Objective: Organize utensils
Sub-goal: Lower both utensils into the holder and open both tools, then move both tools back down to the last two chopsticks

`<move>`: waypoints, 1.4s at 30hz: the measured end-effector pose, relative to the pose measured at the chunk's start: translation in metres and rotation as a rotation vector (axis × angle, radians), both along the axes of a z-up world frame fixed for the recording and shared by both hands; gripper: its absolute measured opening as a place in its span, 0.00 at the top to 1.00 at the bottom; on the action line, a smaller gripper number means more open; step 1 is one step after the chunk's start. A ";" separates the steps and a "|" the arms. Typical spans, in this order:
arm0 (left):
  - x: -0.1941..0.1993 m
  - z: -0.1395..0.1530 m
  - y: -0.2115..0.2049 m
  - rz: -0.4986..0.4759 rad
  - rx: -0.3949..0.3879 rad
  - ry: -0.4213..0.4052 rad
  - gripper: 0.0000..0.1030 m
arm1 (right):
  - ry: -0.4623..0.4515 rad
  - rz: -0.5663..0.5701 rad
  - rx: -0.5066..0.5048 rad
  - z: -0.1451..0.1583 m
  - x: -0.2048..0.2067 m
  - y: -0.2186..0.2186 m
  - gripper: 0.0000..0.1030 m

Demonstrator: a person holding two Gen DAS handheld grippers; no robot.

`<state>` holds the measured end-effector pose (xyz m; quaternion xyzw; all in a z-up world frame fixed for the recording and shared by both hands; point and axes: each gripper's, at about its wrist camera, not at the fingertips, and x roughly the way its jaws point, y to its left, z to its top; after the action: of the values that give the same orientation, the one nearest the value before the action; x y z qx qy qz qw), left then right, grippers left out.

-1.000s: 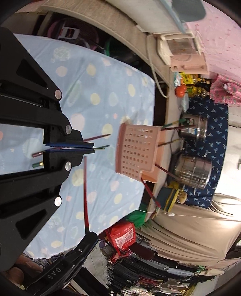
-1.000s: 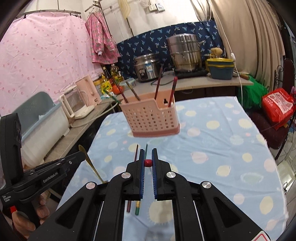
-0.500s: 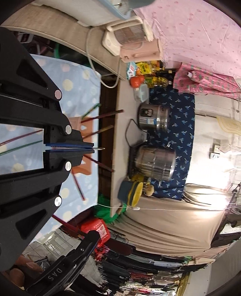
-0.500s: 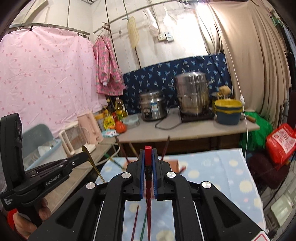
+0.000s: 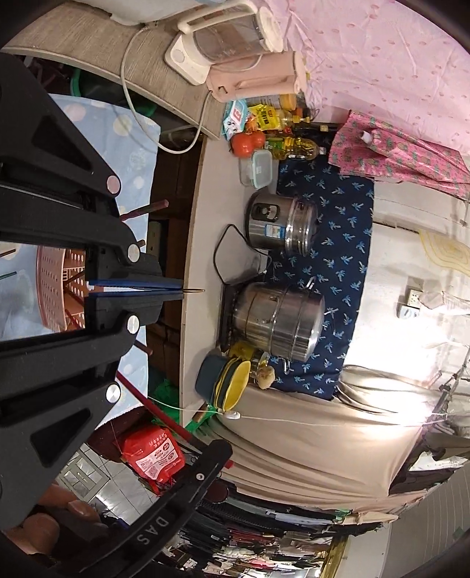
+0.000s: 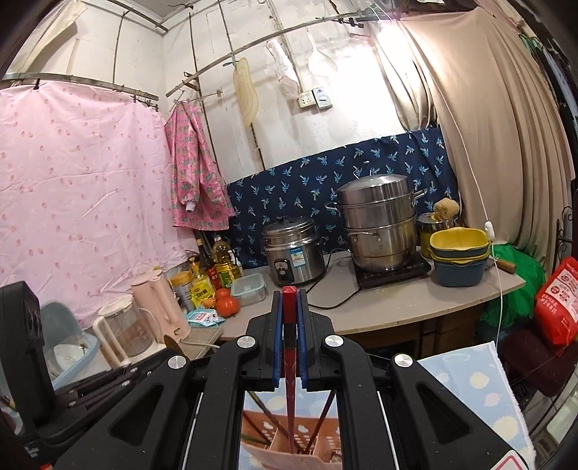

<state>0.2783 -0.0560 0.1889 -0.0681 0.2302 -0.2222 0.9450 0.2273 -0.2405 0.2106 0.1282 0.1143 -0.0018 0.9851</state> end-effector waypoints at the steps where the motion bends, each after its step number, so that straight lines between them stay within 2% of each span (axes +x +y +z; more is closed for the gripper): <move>1: 0.004 -0.005 -0.001 0.002 0.002 0.009 1.00 | 0.005 -0.003 0.005 -0.004 0.007 -0.001 0.93; 9: 0.026 -0.051 -0.003 0.005 0.027 0.092 1.00 | 0.082 0.013 0.001 -0.048 0.036 0.006 0.93; 14: 0.031 -0.065 -0.004 0.005 0.027 0.118 0.99 | 0.147 0.038 -0.011 -0.070 0.043 0.012 0.93; 15: 0.033 -0.065 -0.003 0.010 0.026 0.116 0.99 | 0.149 0.037 -0.014 -0.072 0.043 0.013 0.90; 19: 0.028 -0.065 0.002 0.041 0.017 0.100 0.67 | 0.133 0.026 -0.032 -0.069 0.032 0.016 0.79; 28: 0.004 -0.064 0.014 0.056 0.028 0.095 0.67 | 0.152 0.050 -0.038 -0.075 -0.005 0.021 0.77; 33: -0.022 -0.069 0.017 0.058 0.047 0.093 0.67 | 0.196 0.055 -0.052 -0.093 -0.036 0.025 0.77; 42: -0.074 -0.097 0.025 0.040 0.062 0.147 0.67 | 0.293 0.059 -0.053 -0.135 -0.093 0.029 0.77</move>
<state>0.2042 -0.0314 0.0915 -0.0595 0.3042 -0.1902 0.9315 0.1340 -0.2111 0.0756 0.0969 0.2604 0.0055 0.9606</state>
